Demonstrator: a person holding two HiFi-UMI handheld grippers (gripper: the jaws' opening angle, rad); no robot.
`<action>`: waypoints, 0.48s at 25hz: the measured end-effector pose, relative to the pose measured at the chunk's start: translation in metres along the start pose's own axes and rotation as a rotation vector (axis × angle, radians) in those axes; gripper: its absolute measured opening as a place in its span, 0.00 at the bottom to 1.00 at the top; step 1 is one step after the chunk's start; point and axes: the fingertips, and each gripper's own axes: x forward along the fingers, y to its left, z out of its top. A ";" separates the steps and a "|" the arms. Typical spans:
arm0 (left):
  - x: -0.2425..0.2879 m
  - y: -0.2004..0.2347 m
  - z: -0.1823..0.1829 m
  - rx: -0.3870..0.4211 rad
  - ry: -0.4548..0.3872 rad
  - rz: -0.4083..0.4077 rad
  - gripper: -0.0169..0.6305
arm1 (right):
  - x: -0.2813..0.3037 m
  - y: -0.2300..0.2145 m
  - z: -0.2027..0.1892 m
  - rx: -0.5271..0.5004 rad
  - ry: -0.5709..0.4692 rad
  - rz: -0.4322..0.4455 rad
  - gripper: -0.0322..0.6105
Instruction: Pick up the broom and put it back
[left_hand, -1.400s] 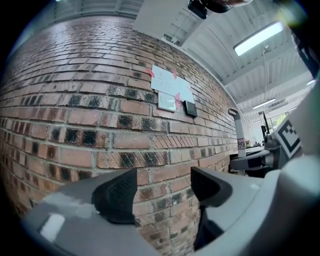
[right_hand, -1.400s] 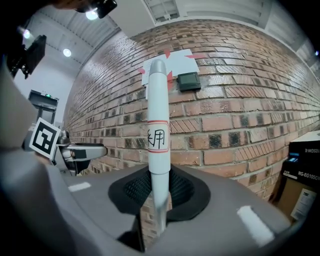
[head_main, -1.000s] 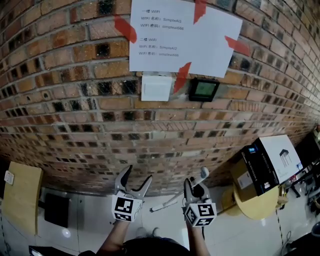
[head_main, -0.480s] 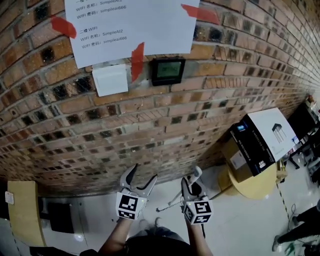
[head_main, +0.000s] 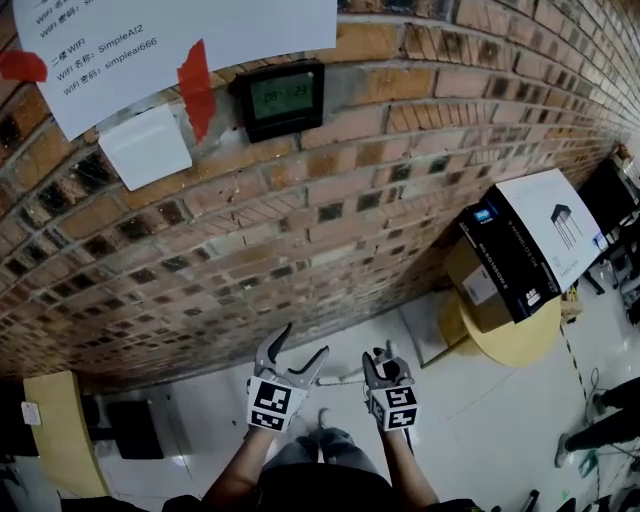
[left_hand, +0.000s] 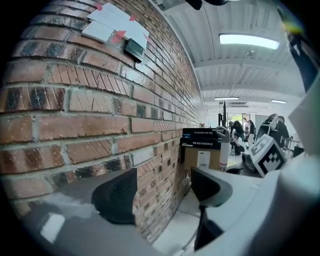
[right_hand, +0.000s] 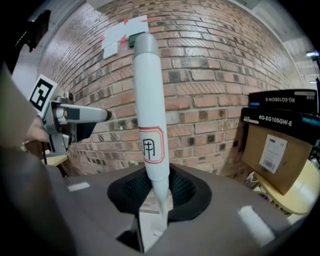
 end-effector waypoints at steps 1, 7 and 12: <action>0.004 -0.001 -0.006 -0.003 0.015 -0.007 0.57 | 0.008 -0.002 -0.011 -0.001 0.017 0.012 0.18; 0.033 0.002 -0.048 -0.022 0.095 -0.034 0.55 | 0.057 -0.010 -0.063 -0.051 0.147 0.085 0.19; 0.055 0.007 -0.080 -0.035 0.141 -0.048 0.55 | 0.095 -0.009 -0.108 -0.096 0.270 0.134 0.19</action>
